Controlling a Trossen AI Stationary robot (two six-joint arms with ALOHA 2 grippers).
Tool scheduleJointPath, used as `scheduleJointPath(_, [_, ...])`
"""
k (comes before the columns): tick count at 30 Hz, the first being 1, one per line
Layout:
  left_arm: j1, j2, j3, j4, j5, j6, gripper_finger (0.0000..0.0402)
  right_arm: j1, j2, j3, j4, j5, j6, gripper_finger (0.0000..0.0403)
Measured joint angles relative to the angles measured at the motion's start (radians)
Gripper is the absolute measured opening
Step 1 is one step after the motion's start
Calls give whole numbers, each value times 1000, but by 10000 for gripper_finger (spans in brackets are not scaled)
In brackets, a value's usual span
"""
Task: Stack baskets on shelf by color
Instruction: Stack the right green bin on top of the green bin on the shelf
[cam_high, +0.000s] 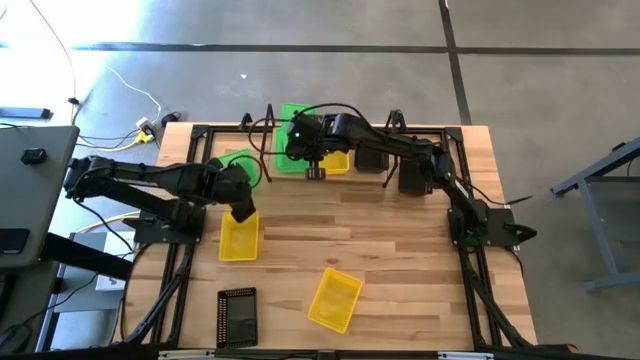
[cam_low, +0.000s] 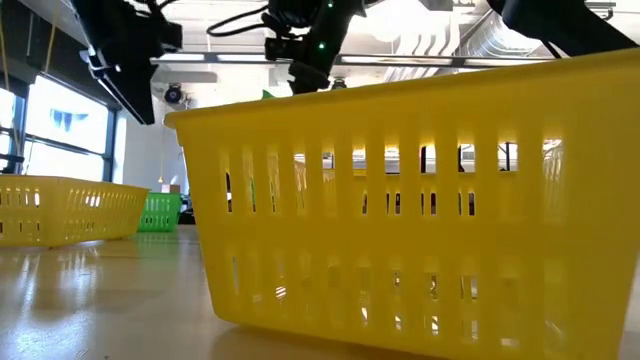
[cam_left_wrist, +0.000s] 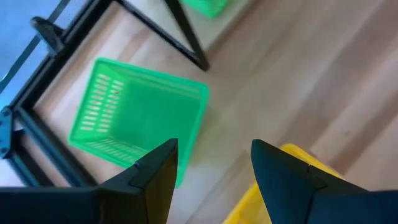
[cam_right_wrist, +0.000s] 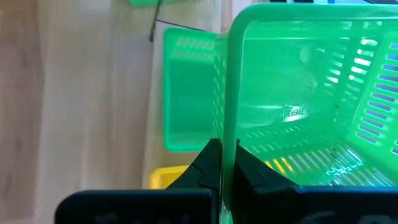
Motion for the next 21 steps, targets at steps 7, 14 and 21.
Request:
scheduleJointPath(7, [106,0,0,0,0,18,195,-6,0,0,24,-1,-63,0])
scheduleJointPath(14, [159,0,0,0,5,18,195,-15,0,-1,59,-87,38,0])
scheduleJointPath(21, [177,0,0,0,5,19,195,-15,8,-14,86,-111,105,0])
